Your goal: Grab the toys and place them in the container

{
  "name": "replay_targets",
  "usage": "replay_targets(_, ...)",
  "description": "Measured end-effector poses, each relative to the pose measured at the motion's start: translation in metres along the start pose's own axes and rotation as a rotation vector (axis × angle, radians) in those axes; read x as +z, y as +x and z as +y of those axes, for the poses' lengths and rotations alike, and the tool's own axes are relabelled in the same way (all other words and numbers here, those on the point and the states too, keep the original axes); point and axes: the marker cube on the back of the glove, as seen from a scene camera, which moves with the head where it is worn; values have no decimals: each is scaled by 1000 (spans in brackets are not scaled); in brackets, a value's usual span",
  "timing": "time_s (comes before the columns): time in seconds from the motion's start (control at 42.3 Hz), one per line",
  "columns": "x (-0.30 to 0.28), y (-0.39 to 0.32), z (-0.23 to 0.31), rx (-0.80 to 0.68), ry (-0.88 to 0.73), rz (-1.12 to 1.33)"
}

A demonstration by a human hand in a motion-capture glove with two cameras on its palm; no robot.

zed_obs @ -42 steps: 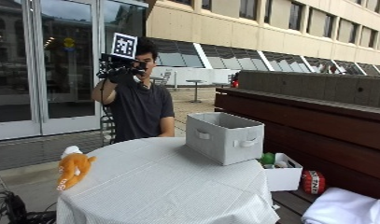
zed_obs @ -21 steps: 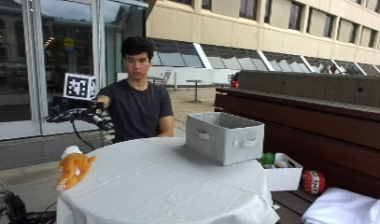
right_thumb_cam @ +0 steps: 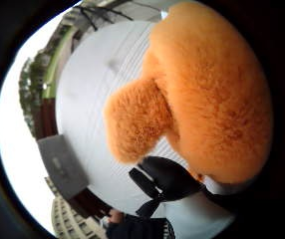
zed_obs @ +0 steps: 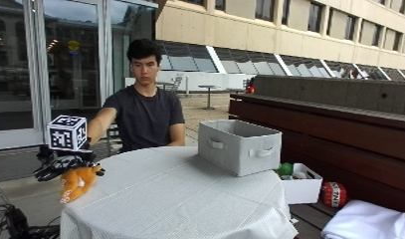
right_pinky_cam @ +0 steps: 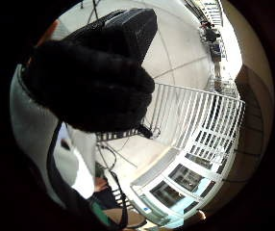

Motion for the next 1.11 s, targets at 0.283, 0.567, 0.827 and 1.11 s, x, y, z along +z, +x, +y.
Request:
replay_targets(0.283, 21, -5, 2, 31, -125, -62)
replay_targets(0.567, 15, -6, -2, 2, -203, -110)
replay_targets(0.827, -2, 10, -7, -10, -95, -54)
replay_targets(1.11, -46, -2, 6, 15, 23, -101)
